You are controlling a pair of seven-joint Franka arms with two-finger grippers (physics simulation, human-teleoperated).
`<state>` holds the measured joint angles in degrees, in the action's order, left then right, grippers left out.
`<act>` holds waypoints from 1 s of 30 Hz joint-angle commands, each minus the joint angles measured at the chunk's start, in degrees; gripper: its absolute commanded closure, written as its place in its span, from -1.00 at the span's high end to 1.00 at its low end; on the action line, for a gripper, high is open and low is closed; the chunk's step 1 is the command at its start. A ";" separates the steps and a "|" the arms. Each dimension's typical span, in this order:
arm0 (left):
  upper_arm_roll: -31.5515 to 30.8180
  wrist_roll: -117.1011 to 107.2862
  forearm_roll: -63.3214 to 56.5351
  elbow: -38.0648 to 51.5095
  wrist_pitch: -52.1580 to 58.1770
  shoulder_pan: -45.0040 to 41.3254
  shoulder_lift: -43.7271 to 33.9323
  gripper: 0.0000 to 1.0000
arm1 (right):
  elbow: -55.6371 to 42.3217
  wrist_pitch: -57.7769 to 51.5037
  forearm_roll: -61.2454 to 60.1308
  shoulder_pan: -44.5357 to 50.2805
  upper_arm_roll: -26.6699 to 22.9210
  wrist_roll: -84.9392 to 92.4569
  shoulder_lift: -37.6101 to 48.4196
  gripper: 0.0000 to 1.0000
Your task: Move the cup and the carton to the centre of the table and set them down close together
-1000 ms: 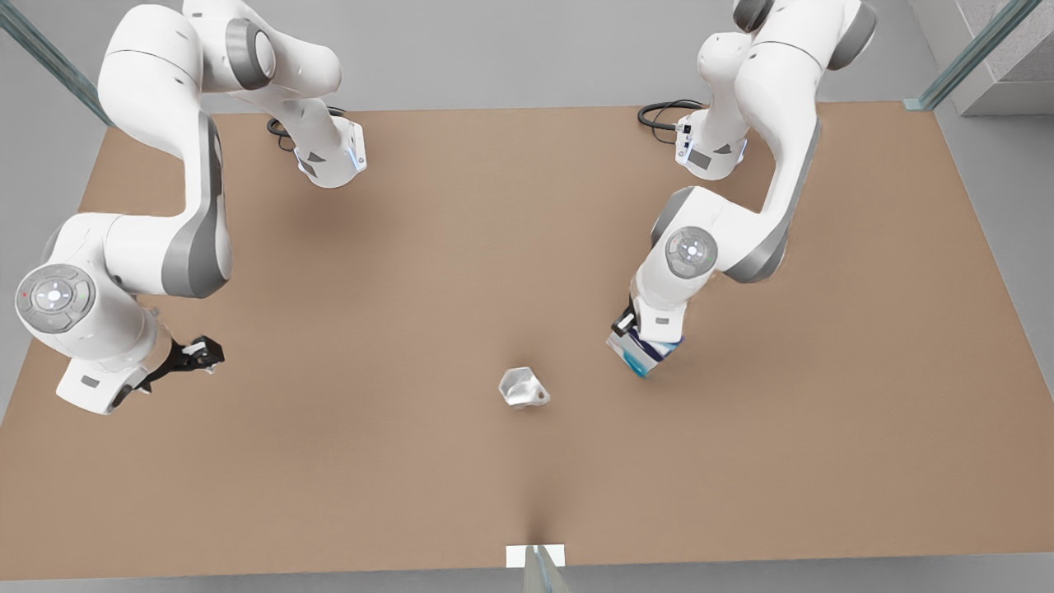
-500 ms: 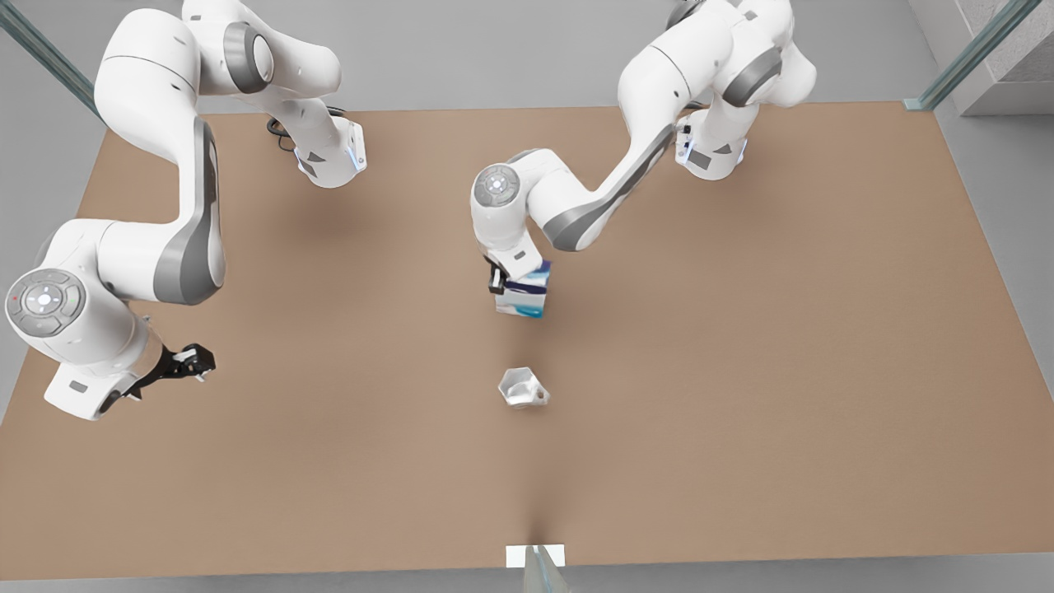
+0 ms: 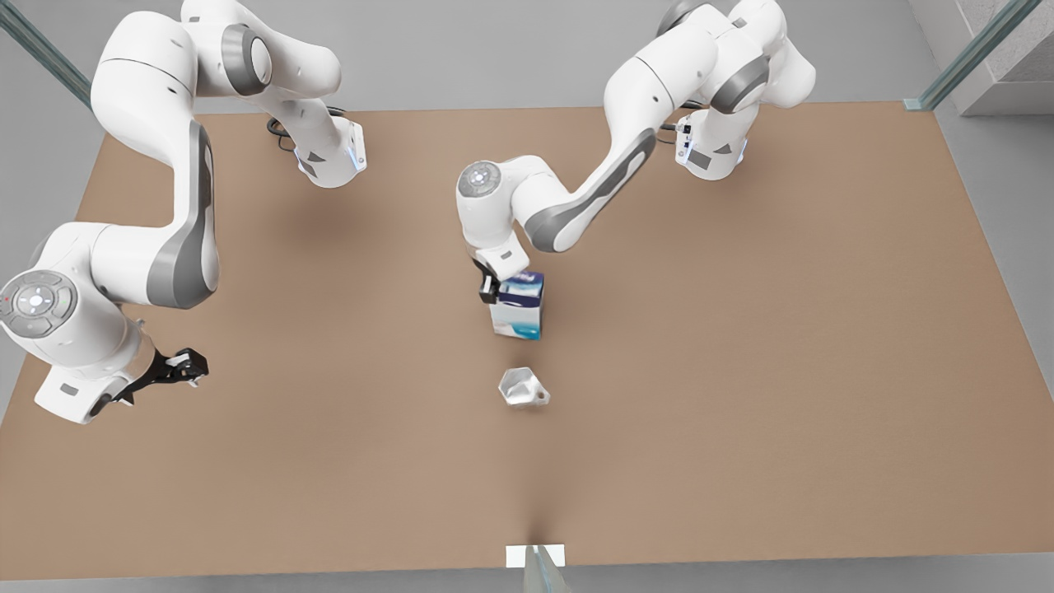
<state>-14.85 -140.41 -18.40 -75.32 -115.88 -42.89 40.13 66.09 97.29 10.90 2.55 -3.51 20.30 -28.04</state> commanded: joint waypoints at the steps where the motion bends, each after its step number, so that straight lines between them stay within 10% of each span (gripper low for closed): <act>1: 0.00 -0.12 -1.99 0.00 -0.14 0.08 0.21 0.36 | 0.00 0.00 0.00 0.00 0.00 0.00 0.01 1.00; 7: 0.00 -0.30 -2.34 -0.09 -0.40 0.00 0.65 0.38 | 0.00 0.00 0.09 0.00 0.00 -0.09 0.01 1.00; 12: 0.00 -0.39 -2.61 -0.26 -0.40 0.09 0.65 0.98 | 0.00 0.00 0.09 0.00 0.00 0.00 0.01 1.00; 30: 0.00 2.16 -3.13 -0.09 -0.32 0.79 1.53 0.99 | -0.17 0.00 0.09 -0.09 -0.27 0.18 0.01 1.00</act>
<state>-14.77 -138.10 -21.39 -75.26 -116.19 -42.11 41.89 65.92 97.29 10.99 2.46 -3.78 20.48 -28.04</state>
